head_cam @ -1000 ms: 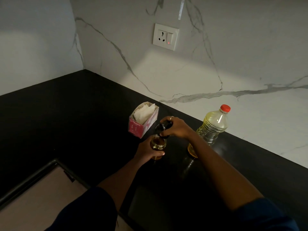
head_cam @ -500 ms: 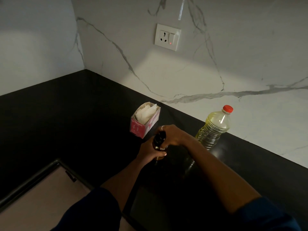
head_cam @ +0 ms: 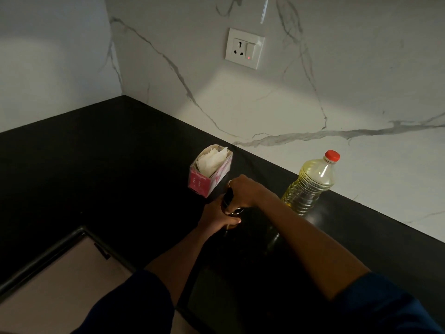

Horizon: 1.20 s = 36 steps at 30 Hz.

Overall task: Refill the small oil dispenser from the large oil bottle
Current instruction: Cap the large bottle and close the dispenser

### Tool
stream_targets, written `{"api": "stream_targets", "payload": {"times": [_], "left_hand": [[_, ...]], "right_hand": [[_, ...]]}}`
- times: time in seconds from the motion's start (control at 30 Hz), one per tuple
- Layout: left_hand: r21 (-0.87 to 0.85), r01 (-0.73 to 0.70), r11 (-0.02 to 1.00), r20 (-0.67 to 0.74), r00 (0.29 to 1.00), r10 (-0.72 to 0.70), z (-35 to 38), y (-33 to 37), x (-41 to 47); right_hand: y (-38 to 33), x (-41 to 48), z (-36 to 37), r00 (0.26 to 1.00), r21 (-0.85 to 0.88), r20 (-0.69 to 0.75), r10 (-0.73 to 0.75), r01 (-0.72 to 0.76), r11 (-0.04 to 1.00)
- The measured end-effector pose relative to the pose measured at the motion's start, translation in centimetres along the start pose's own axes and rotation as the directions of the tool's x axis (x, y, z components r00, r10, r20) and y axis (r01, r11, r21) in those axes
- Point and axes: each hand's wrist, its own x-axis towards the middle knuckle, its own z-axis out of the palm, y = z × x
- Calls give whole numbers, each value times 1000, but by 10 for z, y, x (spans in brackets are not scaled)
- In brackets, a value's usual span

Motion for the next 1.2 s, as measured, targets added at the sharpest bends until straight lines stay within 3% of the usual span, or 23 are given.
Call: {"api": "stream_targets", "payload": {"times": [0.13, 0.23, 0.37, 0.43, 0.53, 0.7, 0.83, 0.93, 1.0, 1.07, 1.2], "left_hand": [[32, 17, 999, -34, 999, -16, 4, 0, 1], [-25, 54, 998, -37, 998, -55, 5, -4, 2], [-76, 27, 997, 0, 1000, -27, 3, -4, 1], [-78, 0, 997, 0, 1000, 0, 1, -4, 0], [-76, -5, 997, -6, 1000, 4, -1, -1, -2], [-91, -16, 996, -1, 1000, 16, 0, -1, -3], [72, -20, 997, -15, 1000, 21, 6, -1, 2], [127, -12, 992, -64, 998, 20, 10, -1, 4], [173, -36, 984, -66, 997, 48, 11, -2, 6], [208, -50, 977, -45, 997, 61, 11, -4, 10], [187, -65, 980, 17, 998, 63, 7, -4, 12]], "right_hand": [[-10, 7, 8, 982, 45, -80, 173, -170, 984], [-10, 4, 0, 964, 275, 69, 258, -267, 924], [13, -13, -12, 946, 527, 232, 229, -320, 787], [25, -20, -6, 955, 496, 239, 176, -276, 823], [35, -25, 17, 991, 464, 66, 117, -134, 876], [32, -32, 54, 971, 686, -166, 169, -9, 727], [13, -34, 72, 877, 750, -324, 355, 9, 661], [-6, -34, 89, 735, 832, -381, 560, 10, 554], [-9, -34, 97, 702, 855, -392, 595, 39, 517], [-5, -34, 97, 729, 867, -362, 581, 35, 497], [8, -26, 86, 882, 867, -244, 404, 12, 498]]}}
